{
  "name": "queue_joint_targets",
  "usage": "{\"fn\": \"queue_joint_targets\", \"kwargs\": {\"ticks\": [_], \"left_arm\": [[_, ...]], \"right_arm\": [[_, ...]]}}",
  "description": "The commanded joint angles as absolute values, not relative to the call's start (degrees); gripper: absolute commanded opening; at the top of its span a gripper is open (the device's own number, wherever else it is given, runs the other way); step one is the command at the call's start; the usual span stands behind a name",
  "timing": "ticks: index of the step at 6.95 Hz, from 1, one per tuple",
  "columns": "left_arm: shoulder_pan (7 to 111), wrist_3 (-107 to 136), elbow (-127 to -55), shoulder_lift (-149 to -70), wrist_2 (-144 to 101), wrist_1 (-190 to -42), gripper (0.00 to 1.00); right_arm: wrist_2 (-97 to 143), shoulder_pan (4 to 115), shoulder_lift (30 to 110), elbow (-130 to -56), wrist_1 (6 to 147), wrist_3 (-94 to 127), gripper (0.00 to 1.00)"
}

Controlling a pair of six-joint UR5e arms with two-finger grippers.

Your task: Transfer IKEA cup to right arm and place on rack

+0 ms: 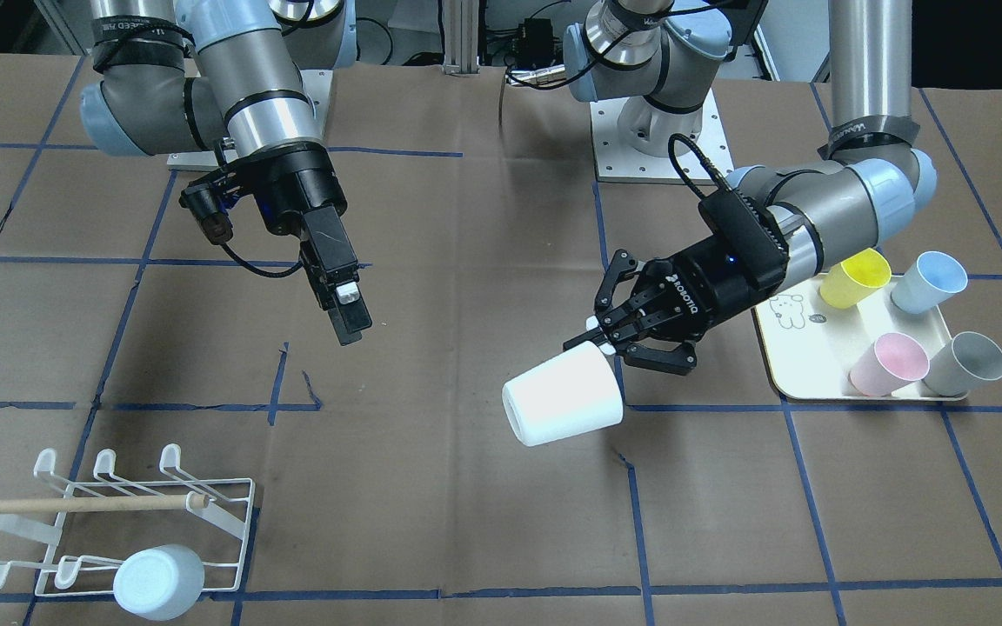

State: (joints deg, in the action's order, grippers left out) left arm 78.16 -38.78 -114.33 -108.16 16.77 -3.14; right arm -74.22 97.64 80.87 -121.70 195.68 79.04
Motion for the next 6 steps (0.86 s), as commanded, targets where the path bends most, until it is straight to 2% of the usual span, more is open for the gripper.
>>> {"fn": "queue_joint_targets", "kwargs": {"ticks": [1,2,6], "left_arm": [[79.2,-26.4,-117.8,-108.6,17.4,11.6,0.01],[79.4,-19.7,-118.4,-108.7,17.5,18.6,0.01],[84.7,-17.8,-118.1,-108.7,23.5,19.7,0.03]], "right_arm": [[-74.2,97.7,80.4,-121.7,194.9,79.9,1.00],[-74.3,97.7,80.3,-121.6,194.9,80.2,1.00],[-74.5,100.3,80.4,-119.5,194.9,85.3,0.99]]}}
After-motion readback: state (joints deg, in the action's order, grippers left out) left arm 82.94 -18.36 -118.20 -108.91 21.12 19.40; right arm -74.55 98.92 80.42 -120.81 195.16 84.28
